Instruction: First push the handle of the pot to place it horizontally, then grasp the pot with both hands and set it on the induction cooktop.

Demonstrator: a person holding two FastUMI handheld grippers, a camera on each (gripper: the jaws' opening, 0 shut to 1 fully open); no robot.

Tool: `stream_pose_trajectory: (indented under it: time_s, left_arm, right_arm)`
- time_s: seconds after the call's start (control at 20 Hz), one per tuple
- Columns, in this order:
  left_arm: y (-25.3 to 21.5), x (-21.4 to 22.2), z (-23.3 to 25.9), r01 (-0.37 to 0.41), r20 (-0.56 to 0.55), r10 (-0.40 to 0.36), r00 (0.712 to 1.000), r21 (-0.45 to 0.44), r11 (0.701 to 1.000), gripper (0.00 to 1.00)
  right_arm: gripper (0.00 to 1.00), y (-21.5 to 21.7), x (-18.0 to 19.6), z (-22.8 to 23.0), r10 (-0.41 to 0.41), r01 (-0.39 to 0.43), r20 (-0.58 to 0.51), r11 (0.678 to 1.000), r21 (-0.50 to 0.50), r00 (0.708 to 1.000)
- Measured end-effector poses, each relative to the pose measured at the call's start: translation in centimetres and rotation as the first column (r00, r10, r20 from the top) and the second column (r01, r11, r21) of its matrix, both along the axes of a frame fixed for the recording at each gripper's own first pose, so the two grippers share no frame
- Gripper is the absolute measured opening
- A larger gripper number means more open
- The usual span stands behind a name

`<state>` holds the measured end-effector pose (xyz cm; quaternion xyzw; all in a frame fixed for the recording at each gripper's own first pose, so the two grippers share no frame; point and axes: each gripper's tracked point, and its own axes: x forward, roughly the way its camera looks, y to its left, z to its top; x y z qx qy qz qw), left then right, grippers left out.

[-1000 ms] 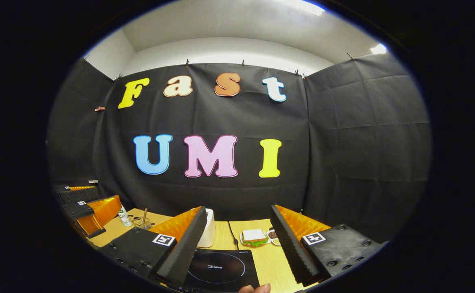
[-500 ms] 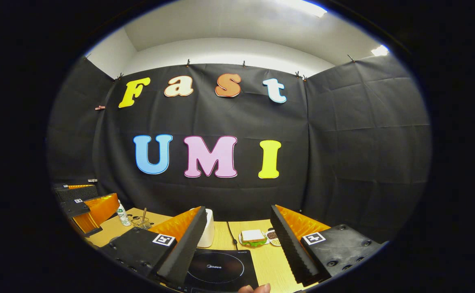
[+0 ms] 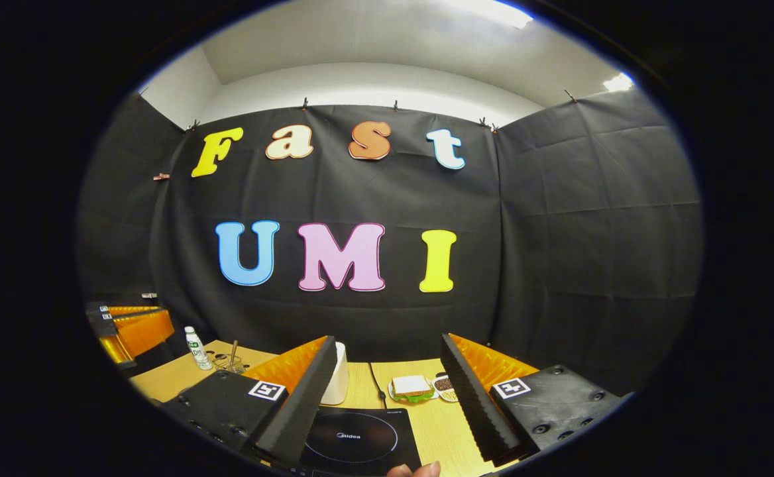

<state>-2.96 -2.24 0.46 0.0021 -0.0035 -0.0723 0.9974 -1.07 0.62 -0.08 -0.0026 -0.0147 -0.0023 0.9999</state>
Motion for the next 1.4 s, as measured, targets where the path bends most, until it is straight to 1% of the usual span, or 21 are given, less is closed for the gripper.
stream_pose_trajectory:
  time_s: [0.05, 0.1, 0.15, 0.2, 0.25, 0.35, 0.45, 0.6, 0.8, 0.9, 0.95, 1.0, 1.05, 1.1, 1.15, 1.25, 1.3, 1.35, 1.4]
  left_arm:
    - [-0.2, -0.2, -0.8, 0.016, -0.033, -0.016, 0.999, 0.000, 1.000, 0.05]
    - [-0.3, -0.2, -1.5, 0.029, -0.069, -0.029, 0.997, -0.001, 1.000, 0.05]
    - [-0.4, -0.3, -2.5, 0.041, -0.108, -0.042, 0.993, -0.004, 0.999, 0.05]
    - [-0.3, -0.4, -3.4, 0.048, -0.144, -0.049, 0.988, -0.007, 0.999, 0.05]
    - [-0.2, -0.6, -4.4, 0.050, -0.180, -0.051, 0.982, -0.011, 0.999, 0.05]
    - [0.3, -1.1, -6.5, 0.047, -0.250, -0.052, 0.967, -0.023, 0.999, 0.05]
    - [1.0, -1.9, -9.1, 0.037, -0.332, -0.047, 0.942, -0.036, 0.999, 0.05]
    - [2.2, -3.3, -13.0, 0.019, -0.453, -0.044, 0.891, -0.060, 0.998, 0.05]
    - [3.9, -5.9, -18.0, -0.007, -0.599, -0.055, 0.799, -0.101, 0.995, 0.05]
    - [5.0, -7.1, -20.1, -0.024, -0.649, -0.054, 0.759, -0.111, 0.994, 0.05]
    - [5.4, -7.6, -21.3, -0.027, -0.676, -0.056, 0.735, -0.112, 0.993, 0.05]
    - [5.7, -8.1, -22.3, -0.026, -0.709, -0.065, 0.702, -0.117, 0.993, 0.05]
    - [6.0, -8.7, -23.6, -0.023, -0.745, -0.084, 0.661, -0.132, 0.991, 0.05]
    - [6.3, -9.4, -24.8, -0.033, -0.785, -0.096, 0.612, -0.147, 0.989, 0.05]
    - [6.7, -10.3, -26.5, -0.052, -0.828, -0.115, 0.549, -0.171, 0.984, 0.05]
    - [7.6, -11.4, -28.7, -0.119, -0.882, -0.130, 0.453, -0.205, 0.971, 0.05]
    - [8.3, -11.7, -29.5, -0.156, -0.901, -0.132, 0.414, -0.213, 0.964, 0.05]
    - [8.9, -11.9, -30.3, -0.193, -0.915, -0.134, 0.382, -0.220, 0.956, 0.05]
    - [9.4, -11.7, -30.8, -0.218, -0.920, -0.136, 0.368, -0.227, 0.949, 0.05]
  right_arm:
    - [0.95, 0.0, 0.0, -0.1, 0.001, -0.001, -0.001, 1.000, -0.002, 1.000]
    - [0.97, 0.1, 0.0, -0.2, 0.004, -0.004, -0.004, 1.000, -0.004, 1.000]
    - [0.95, 0.2, 0.0, -0.3, 0.006, -0.006, -0.008, 1.000, -0.006, 1.000]
    - [0.97, 0.2, 0.1, -0.4, 0.008, -0.009, -0.011, 1.000, -0.008, 1.000]
    - [0.97, 0.2, 0.2, -0.5, 0.010, -0.010, -0.014, 1.000, -0.009, 1.000]
    - [0.98, 0.4, 0.3, -0.7, 0.013, -0.013, -0.019, 1.000, -0.011, 1.000]
    - [0.98, 0.5, 0.4, -1.1, 0.017, -0.017, -0.028, 1.000, -0.010, 0.999]
    - [0.98, 0.8, 0.2, -1.9, 0.027, -0.027, -0.045, 1.000, -0.014, 0.999]
    - [0.98, 1.1, -0.1, -2.8, 0.036, -0.038, -0.067, 0.999, -0.021, 0.997]
    - [0.98, 1.2, 0.0, -3.3, 0.037, -0.039, -0.078, 0.999, -0.023, 0.996]
    - [0.98, 1.2, 0.0, -3.5, 0.038, -0.040, -0.083, 0.999, -0.023, 0.996]
    - [0.98, 1.2, 0.0, -3.8, 0.039, -0.041, -0.088, 0.999, -0.023, 0.995]
    - [0.98, 1.2, 0.0, -3.9, 0.040, -0.042, -0.092, 0.999, -0.022, 0.995]
    - [0.98, 1.2, 0.0, -4.1, 0.039, -0.041, -0.096, 0.999, -0.021, 0.995]
    - [0.98, 1.2, 0.1, -4.1, 0.038, -0.040, -0.098, 0.999, -0.020, 0.994]
    - [0.98, 1.0, 0.1, -4.2, 0.036, -0.037, -0.100, 0.999, -0.017, 0.994]
    - [0.98, 0.9, 0.1, -4.2, 0.034, -0.036, -0.099, 0.999, -0.017, 0.994]
    - [0.98, 0.8, 0.2, -4.2, 0.030, -0.032, -0.099, 0.999, -0.019, 0.995]
    - [0.98, 0.7, 0.2, -4.2, 0.027, -0.029, -0.100, 0.999, -0.019, 0.995]
